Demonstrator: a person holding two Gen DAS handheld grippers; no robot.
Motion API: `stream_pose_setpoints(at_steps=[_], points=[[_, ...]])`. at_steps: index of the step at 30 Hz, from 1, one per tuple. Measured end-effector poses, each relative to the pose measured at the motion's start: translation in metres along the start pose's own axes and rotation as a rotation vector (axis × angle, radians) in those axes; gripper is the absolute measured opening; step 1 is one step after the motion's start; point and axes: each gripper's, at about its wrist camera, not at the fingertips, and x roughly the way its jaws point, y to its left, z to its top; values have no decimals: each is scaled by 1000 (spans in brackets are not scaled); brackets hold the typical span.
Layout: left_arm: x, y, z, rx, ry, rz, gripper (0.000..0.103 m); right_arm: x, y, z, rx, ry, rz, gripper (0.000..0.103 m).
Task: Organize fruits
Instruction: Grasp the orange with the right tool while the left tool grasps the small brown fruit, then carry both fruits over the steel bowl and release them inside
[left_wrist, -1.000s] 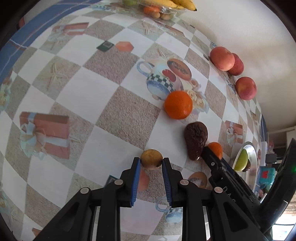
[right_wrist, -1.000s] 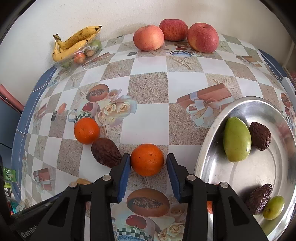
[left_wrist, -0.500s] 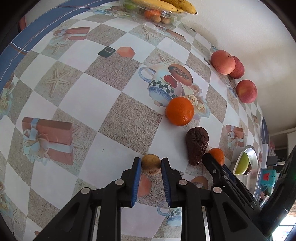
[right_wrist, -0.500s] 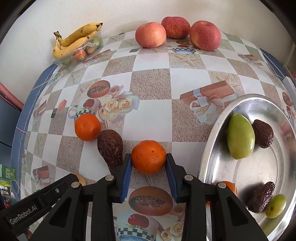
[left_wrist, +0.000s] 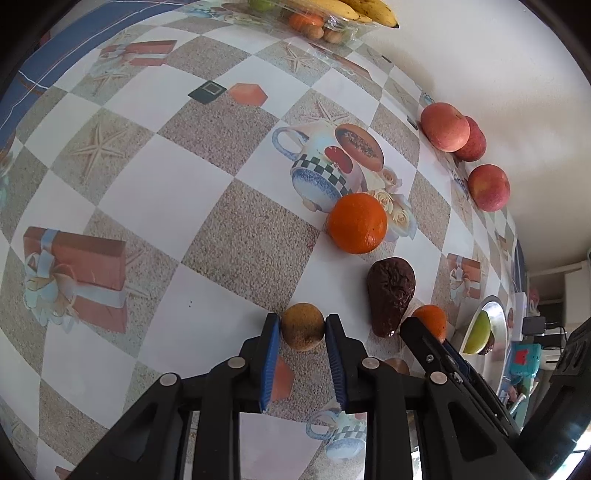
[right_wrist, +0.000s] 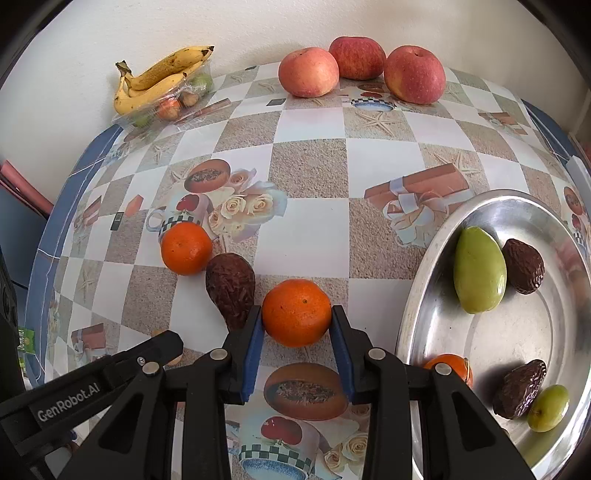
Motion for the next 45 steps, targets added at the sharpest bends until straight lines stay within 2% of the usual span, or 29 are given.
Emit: stream_pose_setpoints(at_steps=[26, 38, 45], points=[[-2, -2, -3, -32, -20, 9, 26, -21, 0, -8, -32, 1, 23, 37], [-14, -27, -11, 11, -66, -7, 26, -49, -18, -8, -32, -55, 24, 37], [-18, -56, -28, 85, -78, -24, 26, -60, -41, -11, 2, -69, 12, 37]])
